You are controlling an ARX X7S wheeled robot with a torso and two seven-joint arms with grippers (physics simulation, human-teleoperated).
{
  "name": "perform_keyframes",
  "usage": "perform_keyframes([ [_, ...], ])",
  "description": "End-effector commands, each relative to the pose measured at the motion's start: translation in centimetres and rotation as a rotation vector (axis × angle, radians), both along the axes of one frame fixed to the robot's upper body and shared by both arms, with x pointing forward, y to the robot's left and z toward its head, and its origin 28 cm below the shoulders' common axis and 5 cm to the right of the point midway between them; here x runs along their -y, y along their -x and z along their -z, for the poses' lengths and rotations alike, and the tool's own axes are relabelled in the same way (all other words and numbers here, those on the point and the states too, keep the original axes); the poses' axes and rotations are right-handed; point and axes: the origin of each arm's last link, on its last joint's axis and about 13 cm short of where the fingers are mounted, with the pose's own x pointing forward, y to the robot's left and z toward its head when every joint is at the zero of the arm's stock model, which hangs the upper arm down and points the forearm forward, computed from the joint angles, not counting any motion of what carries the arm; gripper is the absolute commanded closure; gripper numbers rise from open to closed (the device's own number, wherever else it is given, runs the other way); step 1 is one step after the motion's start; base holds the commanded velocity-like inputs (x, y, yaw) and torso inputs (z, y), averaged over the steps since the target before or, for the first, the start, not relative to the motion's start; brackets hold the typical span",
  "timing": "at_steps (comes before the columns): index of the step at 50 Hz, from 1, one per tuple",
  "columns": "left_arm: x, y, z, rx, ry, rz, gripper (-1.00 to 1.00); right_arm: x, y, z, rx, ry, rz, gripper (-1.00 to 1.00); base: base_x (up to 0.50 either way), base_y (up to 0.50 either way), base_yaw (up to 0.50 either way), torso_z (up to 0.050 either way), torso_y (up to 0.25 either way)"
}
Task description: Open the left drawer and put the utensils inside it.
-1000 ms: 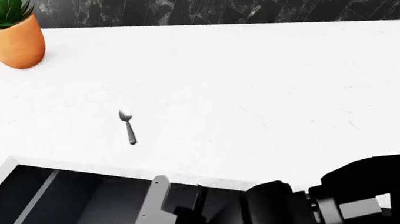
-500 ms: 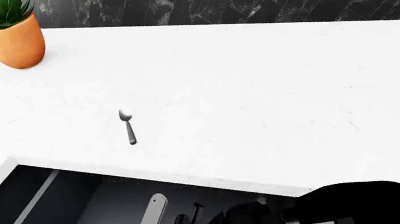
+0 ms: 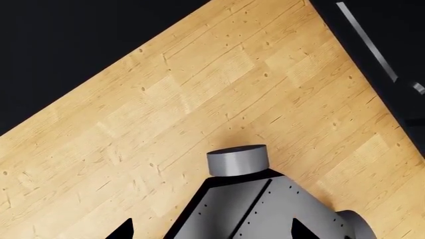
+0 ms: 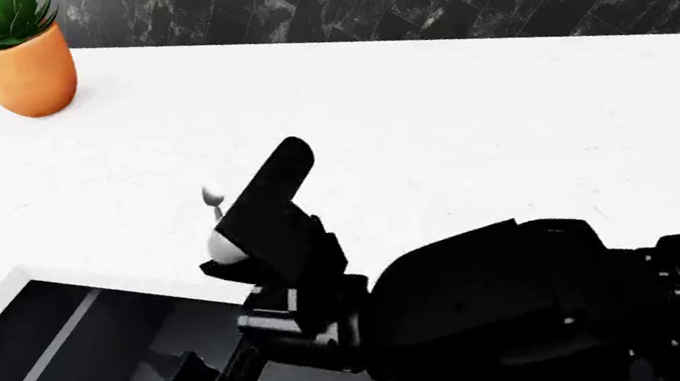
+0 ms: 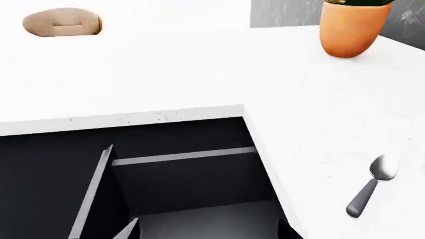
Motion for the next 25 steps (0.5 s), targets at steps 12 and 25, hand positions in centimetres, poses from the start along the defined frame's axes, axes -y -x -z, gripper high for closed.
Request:
perform_keyframes([
  [12,-0.1,-0.1,0.0,0.003,0.0,-0.002,-1.0,-1.0,-4.4,-7.5,0.156,-0.092,0.495,-1.0,0.0,0.0,0.0,0.0,0.0],
  [25,0.1,-0.1,0.0,0.001,0.011,-0.002,-1.0,-5.1,-10.1,-7.0,0.165,0.02,0.861,-1.0,0.0,0.0,0.0,0.0,0.0],
])
